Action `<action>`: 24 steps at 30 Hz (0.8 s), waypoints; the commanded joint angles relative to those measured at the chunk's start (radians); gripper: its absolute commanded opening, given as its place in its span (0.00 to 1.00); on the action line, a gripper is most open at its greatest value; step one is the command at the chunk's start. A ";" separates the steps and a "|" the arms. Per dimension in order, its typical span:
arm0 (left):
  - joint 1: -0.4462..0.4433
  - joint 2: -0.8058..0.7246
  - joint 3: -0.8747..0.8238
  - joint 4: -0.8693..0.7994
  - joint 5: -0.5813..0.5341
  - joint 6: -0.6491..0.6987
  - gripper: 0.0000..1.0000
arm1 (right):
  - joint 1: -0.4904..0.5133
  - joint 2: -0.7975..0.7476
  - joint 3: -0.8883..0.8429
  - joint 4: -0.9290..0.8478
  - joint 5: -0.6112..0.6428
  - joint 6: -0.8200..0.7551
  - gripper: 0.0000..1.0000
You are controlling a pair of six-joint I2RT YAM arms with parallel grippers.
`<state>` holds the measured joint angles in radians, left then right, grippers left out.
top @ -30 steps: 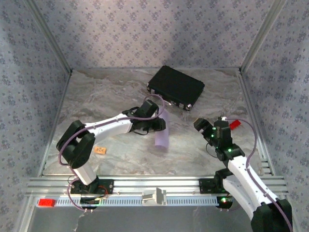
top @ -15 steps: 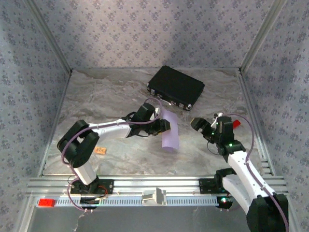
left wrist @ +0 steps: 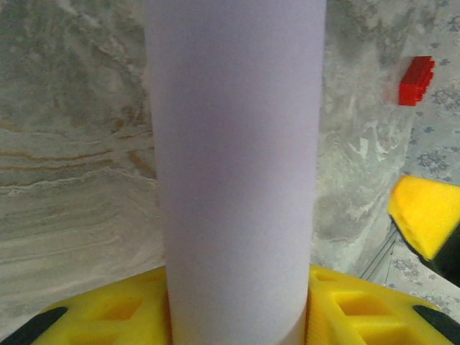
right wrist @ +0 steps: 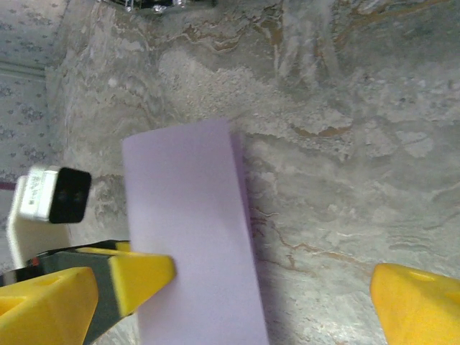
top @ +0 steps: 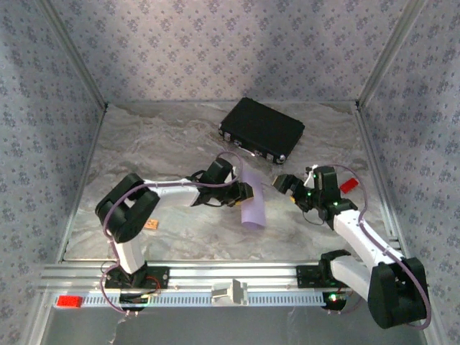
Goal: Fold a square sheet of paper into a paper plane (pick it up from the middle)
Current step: First fold the square sheet of paper in half at the center of the table.
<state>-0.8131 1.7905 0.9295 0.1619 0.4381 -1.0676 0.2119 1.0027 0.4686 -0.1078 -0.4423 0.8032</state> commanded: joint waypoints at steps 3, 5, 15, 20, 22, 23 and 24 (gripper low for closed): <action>-0.001 0.031 -0.006 0.029 0.001 -0.011 0.43 | 0.019 0.039 0.039 -0.004 -0.036 -0.027 0.99; 0.000 0.033 -0.006 0.011 -0.013 -0.005 0.43 | 0.024 0.068 0.050 -0.006 -0.055 -0.035 0.99; -0.011 0.031 0.021 -0.136 -0.096 0.071 0.47 | 0.059 0.125 0.064 -0.007 -0.039 -0.036 0.99; -0.023 0.031 0.059 -0.224 -0.139 0.118 0.52 | 0.067 0.140 0.071 -0.011 -0.033 -0.034 0.99; -0.027 0.030 0.073 -0.258 -0.158 0.134 0.54 | 0.070 0.143 0.074 -0.012 -0.031 -0.034 0.99; -0.027 0.026 0.079 -0.273 -0.167 0.141 0.57 | 0.072 0.145 0.075 -0.011 -0.032 -0.034 0.99; -0.029 0.023 0.086 -0.287 -0.174 0.149 0.59 | 0.074 0.146 0.075 -0.011 -0.030 -0.034 0.99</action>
<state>-0.8341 1.8091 0.9798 -0.0338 0.3096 -0.9657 0.2768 1.1381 0.5129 -0.1051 -0.4755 0.7914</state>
